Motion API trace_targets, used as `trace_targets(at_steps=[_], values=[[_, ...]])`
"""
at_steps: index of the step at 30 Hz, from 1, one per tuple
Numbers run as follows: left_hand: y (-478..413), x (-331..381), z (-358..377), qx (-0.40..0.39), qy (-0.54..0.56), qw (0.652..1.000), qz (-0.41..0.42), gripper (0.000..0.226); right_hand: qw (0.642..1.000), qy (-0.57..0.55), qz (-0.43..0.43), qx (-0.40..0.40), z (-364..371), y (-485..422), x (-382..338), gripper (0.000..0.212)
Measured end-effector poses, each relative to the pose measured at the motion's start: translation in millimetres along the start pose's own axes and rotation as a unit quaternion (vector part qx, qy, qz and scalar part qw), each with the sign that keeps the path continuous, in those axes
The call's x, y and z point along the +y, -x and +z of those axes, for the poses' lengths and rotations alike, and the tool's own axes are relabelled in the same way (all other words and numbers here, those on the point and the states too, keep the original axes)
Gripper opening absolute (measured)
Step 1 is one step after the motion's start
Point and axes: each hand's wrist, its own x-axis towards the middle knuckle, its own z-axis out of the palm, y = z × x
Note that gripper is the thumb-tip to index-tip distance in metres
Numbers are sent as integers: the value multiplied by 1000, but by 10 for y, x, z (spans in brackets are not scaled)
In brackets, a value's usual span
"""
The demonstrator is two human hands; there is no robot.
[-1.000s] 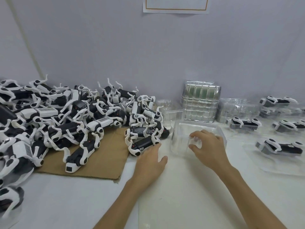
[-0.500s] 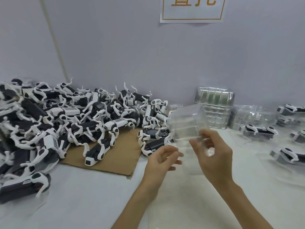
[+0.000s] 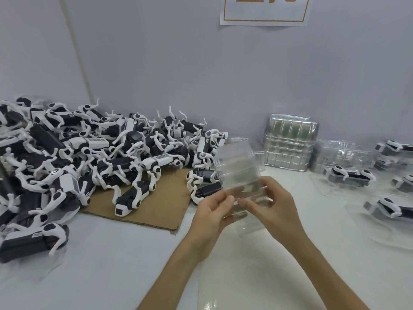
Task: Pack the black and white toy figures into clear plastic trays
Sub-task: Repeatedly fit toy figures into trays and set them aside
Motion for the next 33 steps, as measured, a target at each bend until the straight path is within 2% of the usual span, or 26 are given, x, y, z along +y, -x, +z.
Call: trace_targets(at_steps=[3, 7, 11, 14, 16, 19, 21, 24, 26, 28, 33], values=[[-4, -14, 20, 34, -29, 999, 15, 22, 1000, -25, 11, -9, -16, -4, 13, 29], [-21, -38, 26, 76, -44, 996, 35, 27, 998, -49, 21, -26, -33, -10, -19, 25], [-40, -36, 32, 77, -27, 996, 41, 12, 996, -84, 18, -26, -117, -52, -25, 23], [-43, -39, 14, 74, -7, 997, 33, 19, 992, -120, 25, -15, -187, -79, -23, 22], [-45, 6, -35, 90, -1, 995, 36, 20, 987, -154, 45, 25, -264, -113, 11, 21], [-50, 140, -195, 140, 67, 987, 50, 16, 966, -184, 86, 161, -506, -184, 116, 17], [-52, 211, -295, 166, 149, 974, 49, 15, 965, -113, 75, 223, -684, -193, 181, 19], [-51, 221, -341, 188, 205, 960, 22, 16, 960, 124, 18, 249, -823, -175, 272, 26], [-52, 200, -340, 190, 213, 958, 5, 15, 936, 270, -17, 227, -823, -173, 346, 34], [-50, 197, -333, 187, 220, 957, -7, 18, 910, 364, -24, 198, -795, -169, 436, 40], [-33, 189, -342, 187, 252, 949, -36, 14, 901, 421, 76, 78, -719, -150, 661, 48]])
